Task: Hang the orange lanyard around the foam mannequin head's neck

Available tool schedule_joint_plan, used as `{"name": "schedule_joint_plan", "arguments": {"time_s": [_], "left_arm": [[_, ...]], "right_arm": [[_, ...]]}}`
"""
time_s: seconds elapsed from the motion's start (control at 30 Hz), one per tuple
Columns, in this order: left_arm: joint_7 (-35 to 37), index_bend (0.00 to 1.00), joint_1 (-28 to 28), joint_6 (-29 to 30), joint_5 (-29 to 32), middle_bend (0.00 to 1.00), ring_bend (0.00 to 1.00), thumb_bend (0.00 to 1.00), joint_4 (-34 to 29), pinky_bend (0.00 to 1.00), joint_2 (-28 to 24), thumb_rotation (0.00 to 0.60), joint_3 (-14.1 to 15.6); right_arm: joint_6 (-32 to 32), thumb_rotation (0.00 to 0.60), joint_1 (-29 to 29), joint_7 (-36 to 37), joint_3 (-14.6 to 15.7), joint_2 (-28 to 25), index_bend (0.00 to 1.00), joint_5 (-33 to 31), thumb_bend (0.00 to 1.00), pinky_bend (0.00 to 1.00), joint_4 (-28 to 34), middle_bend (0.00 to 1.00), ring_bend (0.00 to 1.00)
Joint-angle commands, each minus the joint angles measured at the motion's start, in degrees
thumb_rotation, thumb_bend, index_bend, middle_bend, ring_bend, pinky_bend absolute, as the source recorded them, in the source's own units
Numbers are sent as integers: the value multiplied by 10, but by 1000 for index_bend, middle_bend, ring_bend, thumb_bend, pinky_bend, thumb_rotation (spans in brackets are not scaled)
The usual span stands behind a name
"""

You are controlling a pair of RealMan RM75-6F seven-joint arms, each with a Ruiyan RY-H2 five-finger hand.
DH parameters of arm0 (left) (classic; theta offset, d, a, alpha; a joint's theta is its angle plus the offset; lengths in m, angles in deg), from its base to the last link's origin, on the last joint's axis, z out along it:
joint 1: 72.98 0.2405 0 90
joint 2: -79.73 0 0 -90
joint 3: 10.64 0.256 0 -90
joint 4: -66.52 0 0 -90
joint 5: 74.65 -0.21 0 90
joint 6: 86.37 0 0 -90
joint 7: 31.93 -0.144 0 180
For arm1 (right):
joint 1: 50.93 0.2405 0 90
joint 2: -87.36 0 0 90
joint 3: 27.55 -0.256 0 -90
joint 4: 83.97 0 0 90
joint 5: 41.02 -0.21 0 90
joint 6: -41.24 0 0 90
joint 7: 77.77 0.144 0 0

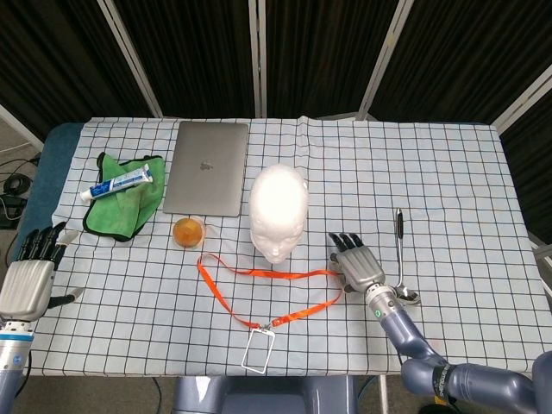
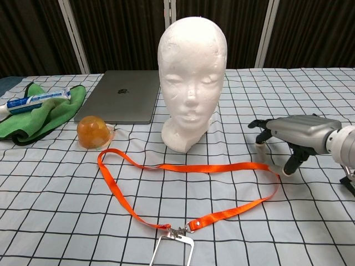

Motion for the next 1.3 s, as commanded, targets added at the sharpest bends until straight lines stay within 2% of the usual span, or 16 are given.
{"name": "schedule_joint_plan", "arguments": {"time_s": [0.03, 0.3, 0.47, 0.7, 1.0, 1.23, 1.3], "left_arm": [[1, 0, 0, 0, 1, 0, 0, 0, 0, 0, 0, 600, 0], [3, 0, -1, -2, 3, 0, 0, 0, 1, 0, -1, 600, 0], [6, 0, -2, -2, 4, 0, 0, 0, 2, 0, -2, 600, 0], [6, 0, -2, -3, 4, 0, 0, 0, 3, 0, -1, 600, 1], [0, 0, -4, -7, 6, 0, 0, 0, 6, 0, 3, 600, 2], [-11, 0, -14, -19, 5, 0, 0, 0, 8, 0, 12, 600, 3], [-16, 0, -27, -33, -1, 0, 0, 32, 6, 0, 18, 600, 0]], "right_arm": [[-1, 600, 6, -5, -1, 9, 504, -14, 333, 0, -4, 0, 0], [1, 600, 19, -23, 1, 27, 504, -36, 333, 0, -15, 0, 0], [3, 600, 24, -27, 4, 35, 547, -42, 339, 0, -19, 0, 0], [7, 600, 24, -16, 7, 39, 623, -34, 421, 0, -22, 0, 0], [10, 600, 20, 3, 13, 27, 674, -17, 510, 0, -17, 0, 0], [12, 600, 15, 17, 18, 5, 694, 1, 566, 0, 6, 0, 0], [15, 600, 12, 21, 21, -8, 694, 9, 586, 0, 19, 0, 0]]}}
